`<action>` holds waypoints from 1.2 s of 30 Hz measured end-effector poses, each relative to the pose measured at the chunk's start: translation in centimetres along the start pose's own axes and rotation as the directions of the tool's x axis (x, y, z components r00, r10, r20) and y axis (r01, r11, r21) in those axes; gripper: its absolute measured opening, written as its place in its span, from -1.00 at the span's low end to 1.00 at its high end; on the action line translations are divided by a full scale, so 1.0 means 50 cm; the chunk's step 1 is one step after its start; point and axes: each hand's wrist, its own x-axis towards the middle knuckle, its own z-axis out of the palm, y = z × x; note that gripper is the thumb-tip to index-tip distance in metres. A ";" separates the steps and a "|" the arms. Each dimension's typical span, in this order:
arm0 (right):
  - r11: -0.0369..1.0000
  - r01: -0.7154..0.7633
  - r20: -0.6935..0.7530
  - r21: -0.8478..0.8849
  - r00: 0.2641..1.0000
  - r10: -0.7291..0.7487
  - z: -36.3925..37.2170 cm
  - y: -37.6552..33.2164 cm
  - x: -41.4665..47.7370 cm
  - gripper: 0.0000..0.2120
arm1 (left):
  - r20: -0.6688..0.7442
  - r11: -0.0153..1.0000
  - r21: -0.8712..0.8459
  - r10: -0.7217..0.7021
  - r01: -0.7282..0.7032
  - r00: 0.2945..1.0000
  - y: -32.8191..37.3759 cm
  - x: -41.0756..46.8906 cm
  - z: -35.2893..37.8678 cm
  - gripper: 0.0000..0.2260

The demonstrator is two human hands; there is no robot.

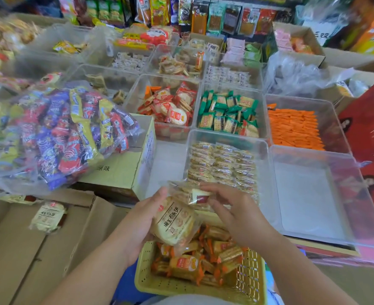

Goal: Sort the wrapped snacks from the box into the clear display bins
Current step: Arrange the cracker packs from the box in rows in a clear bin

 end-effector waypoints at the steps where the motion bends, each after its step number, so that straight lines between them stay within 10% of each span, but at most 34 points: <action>1: 0.994 -0.096 -0.028 0.053 0.995 0.097 0.002 0.003 -0.005 -0.72 | -0.011 1.000 -0.012 -0.006 0.006 1.000 -0.005 0.000 0.000 -0.31; 8: 0.783 -0.301 -0.139 0.545 0.888 0.438 0.015 -0.011 -0.022 -0.58 | -0.182 1.000 0.012 0.030 -0.028 0.983 -0.024 0.005 -0.005 -0.87; 23: 0.731 -0.300 -0.265 0.613 0.794 0.548 0.024 -0.029 -0.018 -0.60 | -0.472 0.976 0.021 0.202 -0.219 0.858 -0.011 0.026 -0.051 -0.79; 30: 0.792 -0.361 -0.064 0.491 0.892 0.447 0.029 -0.035 -0.003 -0.62 | -0.200 0.988 0.062 0.151 -0.141 0.968 -0.002 0.016 -0.011 -0.76; 36: 0.847 -0.365 -0.174 0.386 0.873 0.456 0.046 -0.037 0.012 -0.80 | -0.052 0.992 0.014 0.124 -0.123 0.991 -0.004 0.014 0.023 -0.65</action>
